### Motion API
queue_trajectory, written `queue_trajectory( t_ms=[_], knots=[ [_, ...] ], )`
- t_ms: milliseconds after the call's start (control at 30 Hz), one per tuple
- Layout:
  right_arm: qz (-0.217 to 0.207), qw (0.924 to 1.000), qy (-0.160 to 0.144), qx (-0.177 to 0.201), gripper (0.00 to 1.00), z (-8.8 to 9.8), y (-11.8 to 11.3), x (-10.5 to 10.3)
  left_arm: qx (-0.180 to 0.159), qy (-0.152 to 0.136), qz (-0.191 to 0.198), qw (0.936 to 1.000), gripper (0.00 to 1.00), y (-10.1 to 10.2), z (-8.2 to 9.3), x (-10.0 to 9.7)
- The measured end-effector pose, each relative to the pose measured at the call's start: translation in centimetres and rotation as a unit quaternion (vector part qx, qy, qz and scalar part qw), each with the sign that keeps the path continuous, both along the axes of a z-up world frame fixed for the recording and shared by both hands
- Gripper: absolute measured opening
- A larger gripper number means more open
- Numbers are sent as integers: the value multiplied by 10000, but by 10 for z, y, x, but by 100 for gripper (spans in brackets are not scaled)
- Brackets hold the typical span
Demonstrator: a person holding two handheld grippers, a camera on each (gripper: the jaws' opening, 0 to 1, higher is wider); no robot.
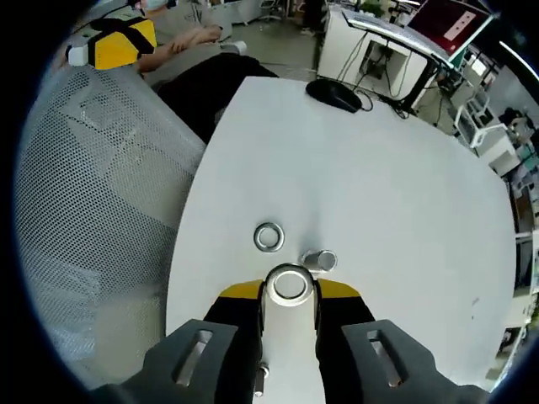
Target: Place the washer onto the threaded stud by aligning its center hole with the stud, sliding it down to the base, and recovering from edge contact or off-axis alignment until the washer reaches the visible bottom stop.
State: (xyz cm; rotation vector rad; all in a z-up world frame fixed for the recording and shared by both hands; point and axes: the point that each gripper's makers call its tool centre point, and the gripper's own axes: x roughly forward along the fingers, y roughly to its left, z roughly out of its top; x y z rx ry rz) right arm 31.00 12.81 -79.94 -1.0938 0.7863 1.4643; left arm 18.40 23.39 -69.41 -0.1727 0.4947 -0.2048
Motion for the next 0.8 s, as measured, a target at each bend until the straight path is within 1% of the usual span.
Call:
queue_trajectory(
  t_ms=[200,400,467,500,600,700,800],
  knots=[
    [62,9999,-127,20,23,5,12,8,-9,-18,1,10000,4,0,1,0],
    [156,9995,-252,-85,23,1,20,15,-12,-29,1,10000,4,0,1,1],
    [106,9997,-216,-94,23,0,22,18,-7,-22,-12,10000,4,0,1,1],
    [32,9998,-143,-97,23,-2,23,19,-4,-12,-14,10000,4,0,0,0],
    [86,9995,-241,-186,23,-4,22,23,-24,-48,1,10000,4,0,1,1],
    [72,9997,-130,-173,23,-5,23,22,-29,-47,-7,10000,3,0,1,1],
    [155,9993,-203,-271,23,-7,23,23,-25,-36,-15,10000,3,-1,1,1]
  ],
)
